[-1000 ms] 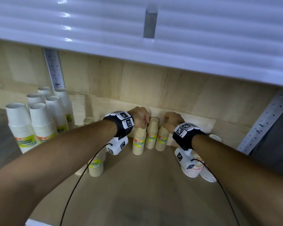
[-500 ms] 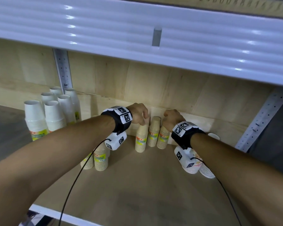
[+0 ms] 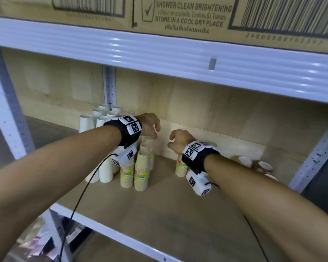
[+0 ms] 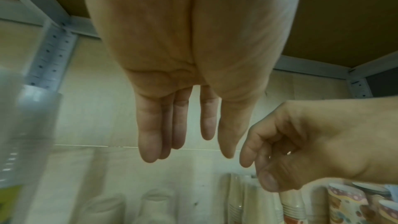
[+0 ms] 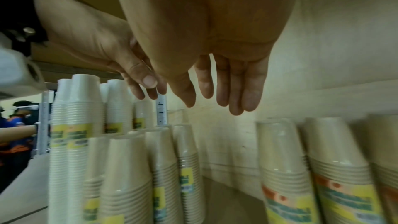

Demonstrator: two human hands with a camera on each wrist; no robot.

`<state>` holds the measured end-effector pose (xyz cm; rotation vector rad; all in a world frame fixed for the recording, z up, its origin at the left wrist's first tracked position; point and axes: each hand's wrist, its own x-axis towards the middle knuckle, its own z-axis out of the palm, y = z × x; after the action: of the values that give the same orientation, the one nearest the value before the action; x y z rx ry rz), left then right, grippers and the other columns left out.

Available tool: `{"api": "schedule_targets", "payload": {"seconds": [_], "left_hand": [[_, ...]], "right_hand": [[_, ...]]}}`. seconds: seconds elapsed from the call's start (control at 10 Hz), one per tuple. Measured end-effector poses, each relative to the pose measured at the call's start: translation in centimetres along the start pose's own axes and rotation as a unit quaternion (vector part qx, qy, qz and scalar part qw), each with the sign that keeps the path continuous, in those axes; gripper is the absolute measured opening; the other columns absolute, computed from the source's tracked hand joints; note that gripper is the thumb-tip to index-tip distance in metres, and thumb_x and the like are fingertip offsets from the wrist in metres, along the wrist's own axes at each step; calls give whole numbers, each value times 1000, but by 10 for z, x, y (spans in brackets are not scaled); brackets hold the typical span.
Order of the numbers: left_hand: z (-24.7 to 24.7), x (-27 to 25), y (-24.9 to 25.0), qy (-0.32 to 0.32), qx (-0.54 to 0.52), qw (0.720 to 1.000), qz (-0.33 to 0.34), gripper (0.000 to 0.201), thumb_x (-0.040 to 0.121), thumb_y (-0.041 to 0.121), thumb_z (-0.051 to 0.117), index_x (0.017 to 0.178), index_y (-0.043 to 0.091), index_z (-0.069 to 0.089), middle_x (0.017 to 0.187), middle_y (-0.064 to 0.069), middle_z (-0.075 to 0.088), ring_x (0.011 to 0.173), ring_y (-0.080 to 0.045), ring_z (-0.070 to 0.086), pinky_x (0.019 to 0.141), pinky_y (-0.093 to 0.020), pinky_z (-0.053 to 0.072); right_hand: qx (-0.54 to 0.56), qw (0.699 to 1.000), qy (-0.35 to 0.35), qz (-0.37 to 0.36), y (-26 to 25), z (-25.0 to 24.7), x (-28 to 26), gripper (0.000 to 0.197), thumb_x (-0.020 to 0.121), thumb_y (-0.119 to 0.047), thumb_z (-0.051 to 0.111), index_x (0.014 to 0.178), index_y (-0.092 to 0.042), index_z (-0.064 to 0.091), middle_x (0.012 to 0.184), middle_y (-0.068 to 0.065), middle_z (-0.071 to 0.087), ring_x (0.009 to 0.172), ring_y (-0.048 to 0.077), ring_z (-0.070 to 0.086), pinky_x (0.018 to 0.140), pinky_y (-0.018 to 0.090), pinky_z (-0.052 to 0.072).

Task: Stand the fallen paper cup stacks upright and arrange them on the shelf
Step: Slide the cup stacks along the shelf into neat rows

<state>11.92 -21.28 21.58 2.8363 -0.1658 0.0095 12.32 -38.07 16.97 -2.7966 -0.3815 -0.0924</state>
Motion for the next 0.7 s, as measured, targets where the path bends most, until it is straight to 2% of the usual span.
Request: {"api": "schedule_targets", "payload": {"seconds": [0.1, 0.2, 0.3, 0.4, 0.5, 0.6, 0.7], "left_hand": [[-4, -17, -17, 3, 20, 1000, -20, 32, 82, 24, 76, 112, 21, 66, 104, 5, 51, 92, -15, 52, 73, -26, 42], [0, -31, -32, -11, 47, 998, -36, 30, 82, 25, 74, 111, 22, 69, 110, 6, 51, 92, -15, 54, 65, -22, 43], [9, -42, -41, -25, 81, 996, -34, 29, 89, 25, 66, 115, 15, 70, 120, -1, 63, 105, -21, 63, 66, -20, 45], [19, -48, -54, -13, 80, 996, -43, 35, 87, 20, 69, 121, 11, 66, 122, -7, 65, 113, -23, 62, 81, -25, 47], [30, -52, -67, -8, 52, 998, -40, 38, 86, 19, 71, 123, 10, 66, 124, -8, 65, 115, -24, 62, 89, -28, 49], [32, -50, -67, -68, 59, 996, -25, 37, 89, 17, 68, 126, 11, 66, 127, -6, 63, 115, -24, 59, 77, -25, 44], [31, -52, -67, -85, 43, 995, -3, 35, 91, 11, 64, 126, 10, 66, 130, -6, 60, 116, -22, 56, 70, -15, 33]], "right_hand": [[10, 999, -7, -38, -29, 11, -6, 30, 84, -32, 61, 111, -18, 64, 111, 8, 64, 97, 29, 62, 76, 30, 50], [31, 997, -32, -60, -54, 23, -11, 32, 82, -40, 64, 105, -19, 67, 108, 5, 67, 96, 29, 63, 75, 29, 49], [38, 995, -43, -77, -70, 32, -14, 34, 80, -41, 65, 105, -18, 68, 109, 5, 68, 95, 29, 64, 78, 33, 53], [41, 993, -37, -102, -80, 38, -19, 25, 88, -32, 61, 106, -16, 67, 107, 9, 67, 97, 31, 63, 71, 29, 44], [48, 992, -49, -102, -86, 43, -21, 18, 88, -29, 60, 98, -16, 68, 92, 9, 64, 88, 29, 62, 67, 27, 39], [40, 993, -66, -89, -88, 52, -15, 25, 87, -32, 57, 92, -10, 68, 96, 13, 68, 89, 33, 64, 66, 30, 43], [22, 994, -64, -86, -87, 59, -11, 23, 87, -24, 59, 92, -4, 68, 100, 18, 68, 90, 35, 65, 67, 32, 48]]}}
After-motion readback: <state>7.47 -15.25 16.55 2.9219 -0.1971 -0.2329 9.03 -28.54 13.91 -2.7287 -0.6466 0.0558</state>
